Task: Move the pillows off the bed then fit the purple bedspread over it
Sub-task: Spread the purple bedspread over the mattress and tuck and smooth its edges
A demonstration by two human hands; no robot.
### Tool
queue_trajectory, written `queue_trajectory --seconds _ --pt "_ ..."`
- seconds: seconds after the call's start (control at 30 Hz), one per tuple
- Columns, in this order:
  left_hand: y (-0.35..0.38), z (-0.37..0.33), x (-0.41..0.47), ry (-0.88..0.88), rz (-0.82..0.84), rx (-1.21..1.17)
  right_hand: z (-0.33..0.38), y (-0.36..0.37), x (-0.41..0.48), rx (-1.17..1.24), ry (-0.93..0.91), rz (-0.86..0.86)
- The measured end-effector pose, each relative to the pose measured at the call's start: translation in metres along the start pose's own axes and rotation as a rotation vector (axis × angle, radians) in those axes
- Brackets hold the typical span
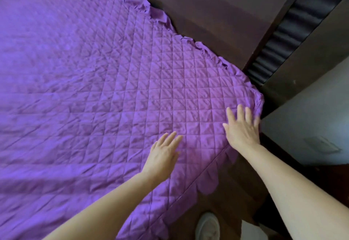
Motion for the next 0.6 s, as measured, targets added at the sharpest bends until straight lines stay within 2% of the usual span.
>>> queue_trajectory --seconds 0.1,0.17,0.27,0.3,0.4,0.6 --pt "-0.02 0.059 -0.089 -0.082 -0.199 -0.015 0.081 -0.013 -0.06 -0.002 -0.347 -0.145" --pt "-0.026 0.089 -0.152 -0.168 -0.235 0.014 0.133 -0.013 -0.107 0.025 -0.539 -0.163" --pt "-0.039 0.102 -0.234 -0.156 -0.267 0.134 0.204 -0.007 -0.175 0.056 -0.764 -0.141" --pt "-0.038 0.103 -0.255 -0.149 -0.256 0.167 0.221 -0.001 -0.196 0.041 -0.839 -0.12" --pt "-0.029 0.115 -0.321 -0.288 -0.229 0.158 0.261 0.014 -0.255 -0.017 -1.033 -0.075" --pt "0.014 0.108 -0.406 -0.413 0.027 0.182 0.28 0.053 -0.322 -0.129 -1.134 0.115"
Point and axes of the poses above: each hand's wrist, its own x-axis towards the middle knuckle, its own y-axis out of the palm, z = x × y, the point moved 9 cm from there along x, towards the middle knuckle, and after that the axes turned 6 degrees about y, right-handed, at the moved point
